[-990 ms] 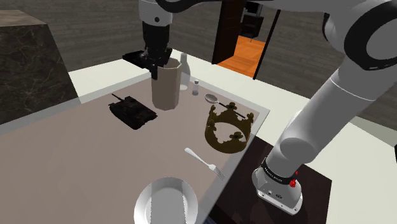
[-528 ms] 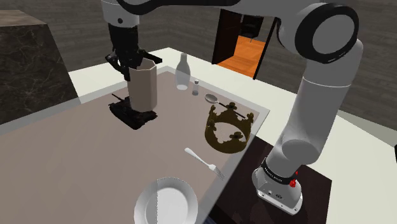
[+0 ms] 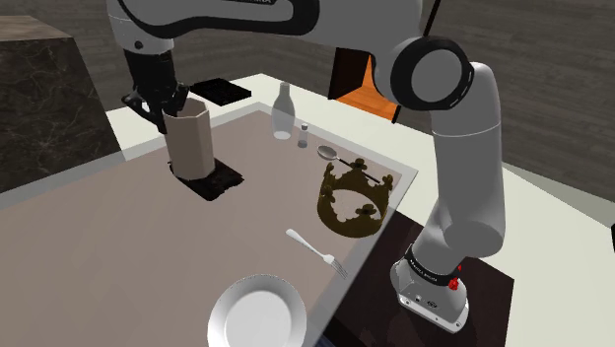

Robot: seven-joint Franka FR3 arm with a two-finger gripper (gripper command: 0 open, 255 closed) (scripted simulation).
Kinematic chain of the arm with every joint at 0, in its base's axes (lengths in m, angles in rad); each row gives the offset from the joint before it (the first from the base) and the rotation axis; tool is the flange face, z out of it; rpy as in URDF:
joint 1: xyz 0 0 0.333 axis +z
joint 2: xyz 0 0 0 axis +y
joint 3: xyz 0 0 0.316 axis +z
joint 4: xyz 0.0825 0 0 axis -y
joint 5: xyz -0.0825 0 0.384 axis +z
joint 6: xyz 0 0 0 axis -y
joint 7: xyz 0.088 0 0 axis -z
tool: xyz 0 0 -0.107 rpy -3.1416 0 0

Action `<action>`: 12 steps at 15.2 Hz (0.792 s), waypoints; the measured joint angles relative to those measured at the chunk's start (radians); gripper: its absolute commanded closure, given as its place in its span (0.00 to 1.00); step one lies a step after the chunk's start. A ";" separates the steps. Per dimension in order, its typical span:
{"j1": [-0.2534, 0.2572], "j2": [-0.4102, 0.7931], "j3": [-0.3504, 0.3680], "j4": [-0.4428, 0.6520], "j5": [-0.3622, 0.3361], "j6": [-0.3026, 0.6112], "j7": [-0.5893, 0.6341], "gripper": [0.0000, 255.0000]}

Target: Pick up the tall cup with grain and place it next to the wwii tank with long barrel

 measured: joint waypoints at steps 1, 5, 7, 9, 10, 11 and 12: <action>0.001 0.005 -0.001 -0.006 -0.002 0.011 0.003 1.00; -0.014 -0.005 -0.001 -0.077 0.001 0.070 0.006 1.00; -0.016 -0.004 -0.002 -0.101 0.000 0.095 0.009 1.00; -0.025 -0.014 -0.001 -0.147 0.002 0.131 0.013 1.00; -0.026 -0.013 -0.001 -0.159 0.002 0.143 0.015 1.00; -0.029 -0.014 -0.002 -0.173 0.002 0.156 0.015 1.00; -0.030 -0.015 -0.002 -0.186 0.001 0.168 0.017 1.00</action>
